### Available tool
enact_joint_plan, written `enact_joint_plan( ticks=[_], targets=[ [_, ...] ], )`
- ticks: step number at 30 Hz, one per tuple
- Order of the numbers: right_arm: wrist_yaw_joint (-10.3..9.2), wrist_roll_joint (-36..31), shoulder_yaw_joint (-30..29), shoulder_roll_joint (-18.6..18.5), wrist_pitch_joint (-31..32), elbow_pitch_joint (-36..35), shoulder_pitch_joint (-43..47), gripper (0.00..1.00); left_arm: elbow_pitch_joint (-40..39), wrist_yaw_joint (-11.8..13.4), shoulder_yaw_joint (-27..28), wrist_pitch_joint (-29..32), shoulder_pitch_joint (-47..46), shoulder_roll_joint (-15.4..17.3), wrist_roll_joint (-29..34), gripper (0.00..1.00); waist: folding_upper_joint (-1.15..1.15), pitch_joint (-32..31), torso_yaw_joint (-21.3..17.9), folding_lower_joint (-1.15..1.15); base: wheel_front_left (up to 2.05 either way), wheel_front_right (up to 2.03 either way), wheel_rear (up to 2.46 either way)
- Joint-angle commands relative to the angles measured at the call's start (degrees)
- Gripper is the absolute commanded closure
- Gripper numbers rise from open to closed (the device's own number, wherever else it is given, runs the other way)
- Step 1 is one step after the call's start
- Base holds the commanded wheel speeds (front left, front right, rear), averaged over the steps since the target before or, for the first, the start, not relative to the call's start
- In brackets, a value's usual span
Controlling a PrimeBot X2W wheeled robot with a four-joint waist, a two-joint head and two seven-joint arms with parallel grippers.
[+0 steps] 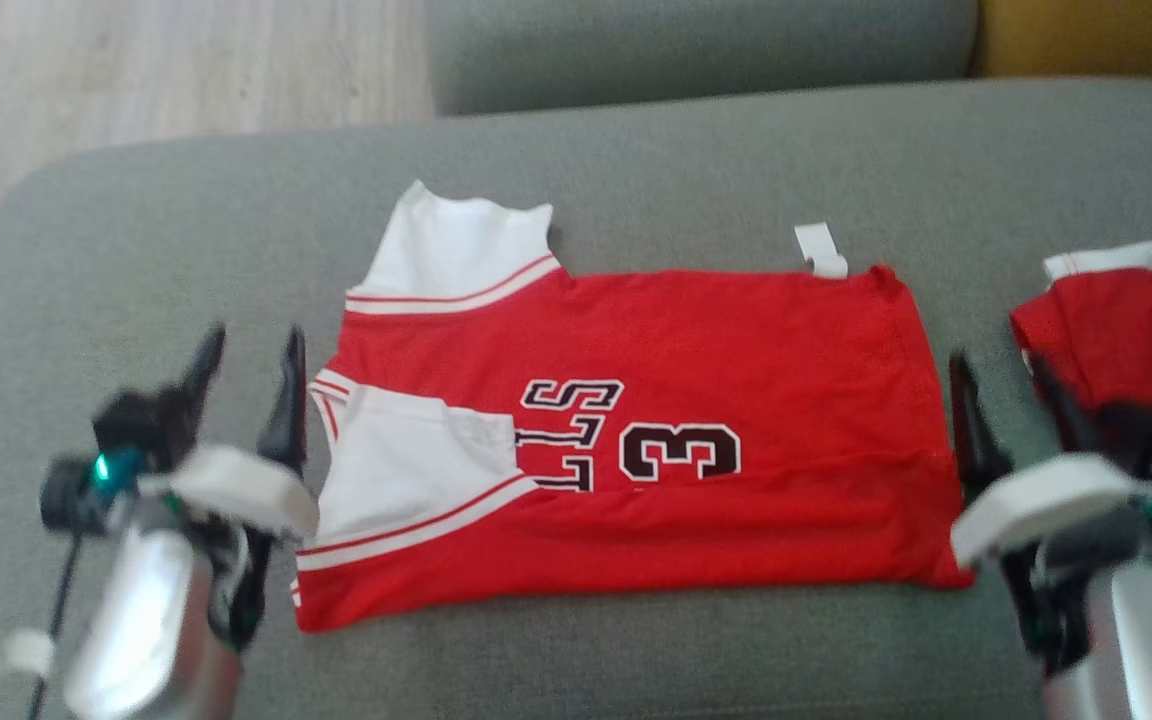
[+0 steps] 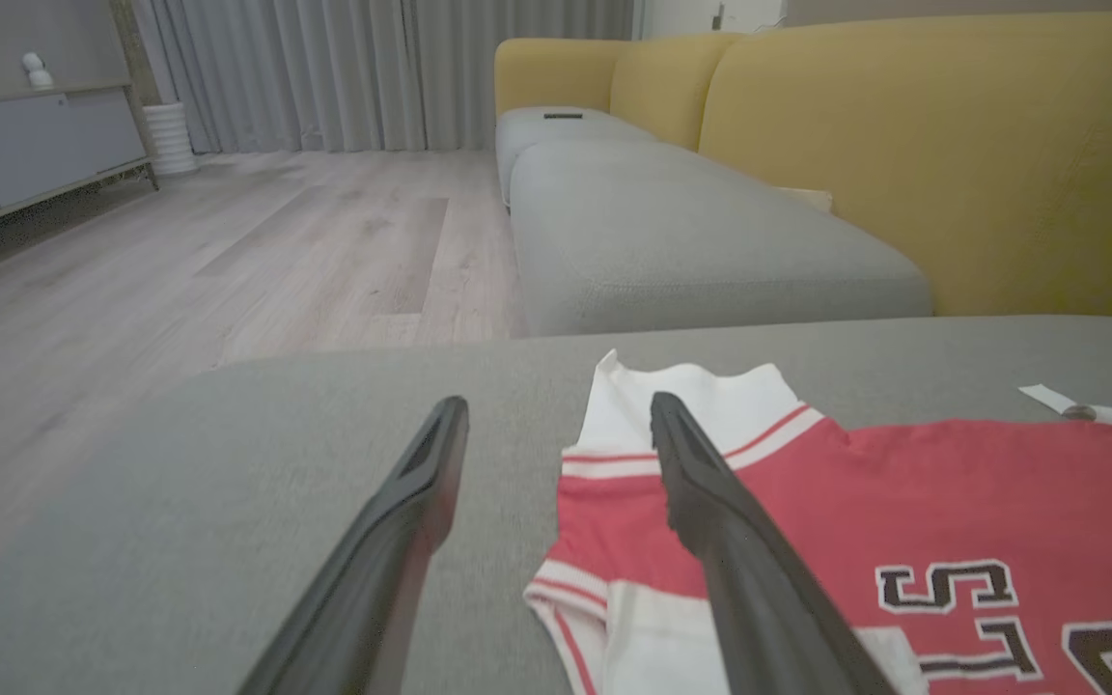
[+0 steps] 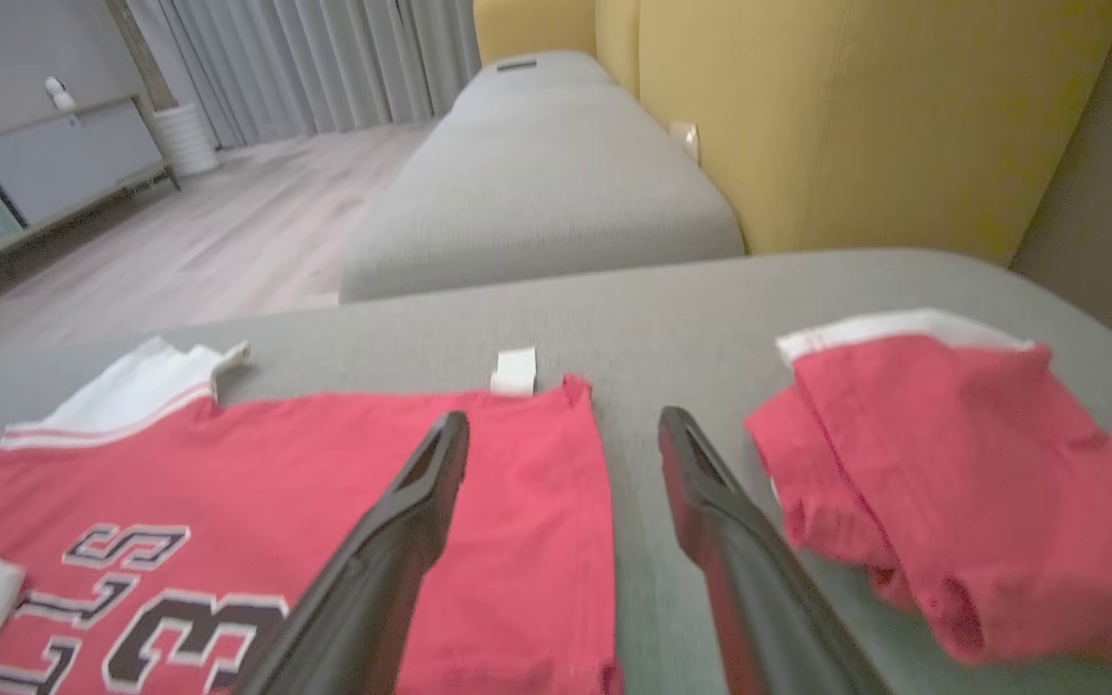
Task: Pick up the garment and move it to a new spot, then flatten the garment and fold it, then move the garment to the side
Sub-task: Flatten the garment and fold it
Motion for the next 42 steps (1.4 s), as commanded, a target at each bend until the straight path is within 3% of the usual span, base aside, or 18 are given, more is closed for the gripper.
enact_joint_plan(
  ticks=[1,5,10,16,25,30,42],
  targets=[
    [0.21,-0.3,1.5,-0.3,-0.9,-2.4,-3.8,0.0,-1.1,-1.0,1.7,-0.3,-4.4,1.9,0.1,0.0,0.0,2.3,-1.2,-0.01,0.0,0.0,0.0],
    [0.21,-1.1,1.1,-0.3,-1.3,-2.7,-8.2,0.0,2.3,-4.1,-1.6,1.6,-12.9,4.3,0.3,0.0,0.0,5.7,-2.4,-0.01,0.0,0.0,0.0],
    [0.21,-1.8,1.2,-0.3,-0.8,-2.9,-12.7,0.0,7.6,-5.1,-6.2,6.0,-22.6,7.6,-1.3,0.0,0.0,9.3,-4.0,-0.01,0.0,0.0,0.0],
    [0.21,-2.0,3.1,-0.3,-0.6,-3.2,-19.1,0.0,13.0,-5.2,-19.2,14.3,-34.8,14.6,-12.9,0.0,0.0,15.0,-6.8,-0.01,0.0,0.0,0.0],
    [0.21,-0.5,7.8,-0.3,-1.2,-2.9,-25.1,0.0,18.8,-5.2,-30.9,21.7,-46.2,22.6,-24.7,0.0,0.0,21.3,-10.5,-0.01,0.0,0.0,0.0],
    [0.21,0.5,10.4,-0.3,-1.8,-3.3,-27.2,0.0,22.8,-5.2,-35.0,23.0,-50.2,24.3,-26.9,0.0,0.0,23.7,-11.9,-0.01,0.0,0.0,0.0],
    [0.21,1.2,10.1,-0.3,-2.3,-3.6,-28.2,0.0,26.1,-5.2,-43.5,23.0,-54.5,24.4,-32.3,0.0,0.0,25.5,-13.3,-0.01,0.0,0.0,0.0]
  ],
)
